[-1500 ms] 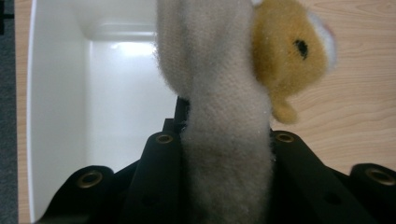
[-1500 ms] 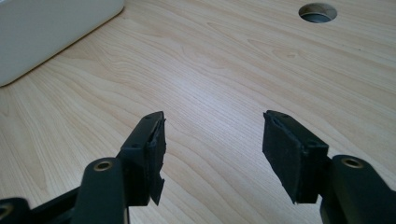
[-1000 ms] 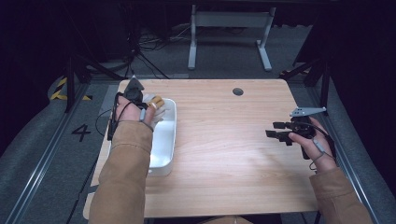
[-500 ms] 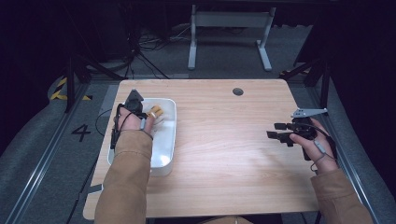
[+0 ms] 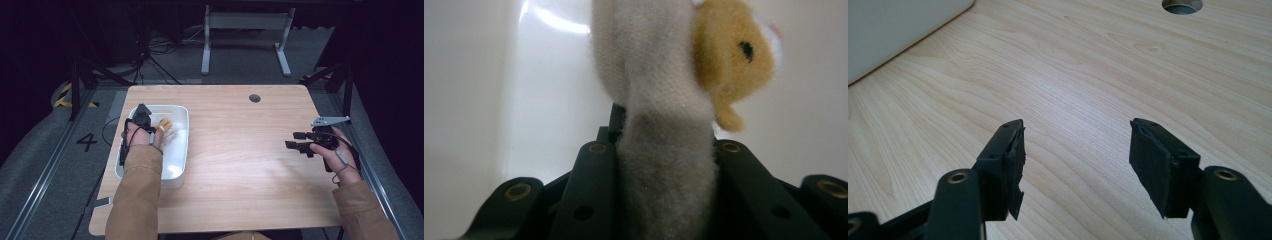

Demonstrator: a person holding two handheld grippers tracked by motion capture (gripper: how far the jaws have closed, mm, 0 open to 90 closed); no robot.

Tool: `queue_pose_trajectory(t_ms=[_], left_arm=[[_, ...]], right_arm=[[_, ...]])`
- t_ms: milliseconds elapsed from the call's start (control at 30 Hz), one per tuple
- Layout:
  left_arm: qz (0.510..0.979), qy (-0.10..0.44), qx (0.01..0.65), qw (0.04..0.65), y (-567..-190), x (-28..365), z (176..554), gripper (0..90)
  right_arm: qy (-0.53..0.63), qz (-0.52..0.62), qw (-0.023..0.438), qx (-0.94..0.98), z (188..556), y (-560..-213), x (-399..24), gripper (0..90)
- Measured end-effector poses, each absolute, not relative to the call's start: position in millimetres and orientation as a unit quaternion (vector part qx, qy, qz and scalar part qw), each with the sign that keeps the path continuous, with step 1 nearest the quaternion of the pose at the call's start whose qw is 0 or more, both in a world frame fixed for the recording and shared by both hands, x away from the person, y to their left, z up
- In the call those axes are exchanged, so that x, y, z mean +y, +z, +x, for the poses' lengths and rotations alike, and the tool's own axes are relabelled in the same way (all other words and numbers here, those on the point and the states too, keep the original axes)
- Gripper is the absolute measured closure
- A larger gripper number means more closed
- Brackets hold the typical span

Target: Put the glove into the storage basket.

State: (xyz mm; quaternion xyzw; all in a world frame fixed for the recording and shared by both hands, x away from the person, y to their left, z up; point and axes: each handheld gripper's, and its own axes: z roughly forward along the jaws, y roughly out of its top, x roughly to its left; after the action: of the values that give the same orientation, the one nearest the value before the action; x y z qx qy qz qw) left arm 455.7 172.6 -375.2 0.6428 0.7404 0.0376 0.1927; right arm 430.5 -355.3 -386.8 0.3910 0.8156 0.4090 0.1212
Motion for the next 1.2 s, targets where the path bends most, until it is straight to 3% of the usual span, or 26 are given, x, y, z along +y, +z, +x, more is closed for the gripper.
queue_pose_trajectory(t_ms=[1200], left_arm=[[0.635,0.004,0.756,0.16,-418,173,459,71.8]], right_arm=[[0.404,0.393,0.119,0.817,432,-390,-355,39.6]])
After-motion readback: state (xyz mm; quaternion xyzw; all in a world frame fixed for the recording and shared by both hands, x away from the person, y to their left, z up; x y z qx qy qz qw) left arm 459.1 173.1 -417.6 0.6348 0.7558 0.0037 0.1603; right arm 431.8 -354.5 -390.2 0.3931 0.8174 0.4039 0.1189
